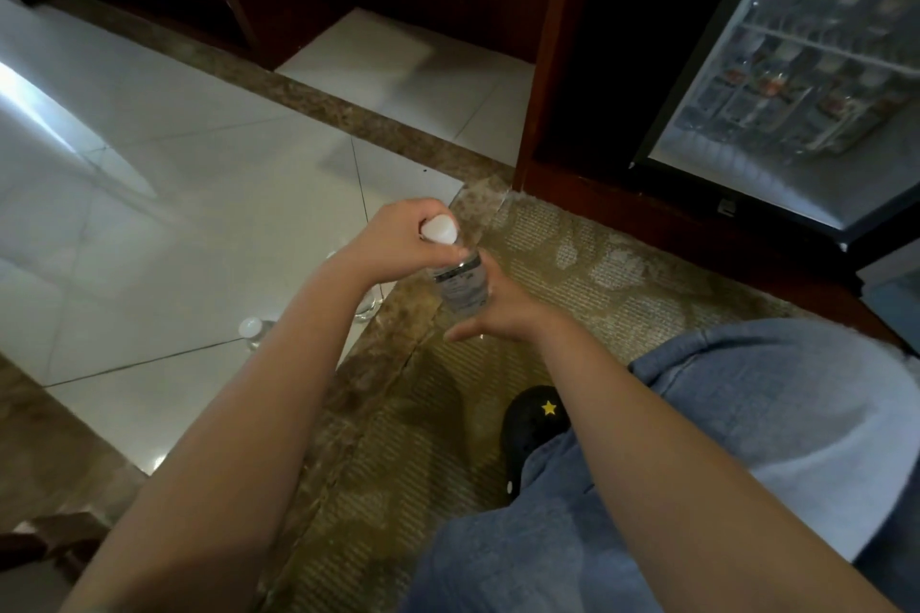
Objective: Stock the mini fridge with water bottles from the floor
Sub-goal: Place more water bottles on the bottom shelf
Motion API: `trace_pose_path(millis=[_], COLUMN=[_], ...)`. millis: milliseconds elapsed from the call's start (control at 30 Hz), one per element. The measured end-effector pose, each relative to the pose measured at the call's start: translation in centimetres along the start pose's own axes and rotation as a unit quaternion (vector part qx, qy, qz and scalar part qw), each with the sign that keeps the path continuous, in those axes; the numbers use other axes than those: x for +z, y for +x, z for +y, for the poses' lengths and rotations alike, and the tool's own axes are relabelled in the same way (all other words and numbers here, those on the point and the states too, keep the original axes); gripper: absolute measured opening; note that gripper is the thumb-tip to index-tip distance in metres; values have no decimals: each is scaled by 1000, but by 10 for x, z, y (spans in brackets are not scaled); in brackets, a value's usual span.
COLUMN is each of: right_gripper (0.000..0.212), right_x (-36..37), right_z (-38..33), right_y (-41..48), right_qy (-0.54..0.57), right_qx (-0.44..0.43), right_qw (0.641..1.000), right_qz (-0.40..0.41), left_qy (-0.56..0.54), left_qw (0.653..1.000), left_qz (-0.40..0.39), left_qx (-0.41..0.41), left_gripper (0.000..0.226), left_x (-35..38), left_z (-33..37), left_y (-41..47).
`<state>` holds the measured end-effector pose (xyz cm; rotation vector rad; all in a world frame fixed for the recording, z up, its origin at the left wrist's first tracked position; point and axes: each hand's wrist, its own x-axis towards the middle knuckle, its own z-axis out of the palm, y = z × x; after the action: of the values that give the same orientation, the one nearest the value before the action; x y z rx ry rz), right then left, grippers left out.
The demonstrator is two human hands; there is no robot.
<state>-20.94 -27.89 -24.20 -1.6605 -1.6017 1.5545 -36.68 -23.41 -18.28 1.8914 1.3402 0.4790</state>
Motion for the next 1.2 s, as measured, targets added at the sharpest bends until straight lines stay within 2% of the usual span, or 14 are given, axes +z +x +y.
trace_pose_path(millis=[100, 200, 267, 400, 567, 700, 833, 1000, 1200], right_gripper=[88, 74, 67, 56, 54, 52, 55, 54, 58], right_x=[-3, -4, -4, -12, -23, -23, -22, -22, -13], right_z=[6, 10, 13, 20, 25, 30, 33, 40, 42], right_y=[6, 8, 9, 14, 23, 31, 42, 51, 64], right_qy=[18, -35, -42, -31, -34, -38, -53, -60, -75], right_qx=[-12, -1, 17, 72, 111, 123, 127, 139, 140], right_qw=[997, 995, 994, 990, 982, 980, 982, 980, 980], right_qz=[74, 95, 104, 118, 151, 149, 133, 130, 117], left_qy=[-27, -92, -149, -223, -155, -194, -185, -183, -194], left_qw=[1000, 995, 982, 926, 885, 838, 823, 827, 804], left_qz=[7, 34, 85, 211, 226, 227, 250, 249, 323], left_qx=[7, -25, -78, -218, -376, -456, -475, -470, -459], left_gripper=[19, 23, 32, 31, 47, 65, 75, 84, 73], left_x=[5, 18, 30, 48, 61, 72, 69, 75, 80], left_z=[7, -2, -16, -50, -106, -139, -172, -201, -219], left_y=[4, 6, 6, 0, 0, 6, 27, 47, 55])
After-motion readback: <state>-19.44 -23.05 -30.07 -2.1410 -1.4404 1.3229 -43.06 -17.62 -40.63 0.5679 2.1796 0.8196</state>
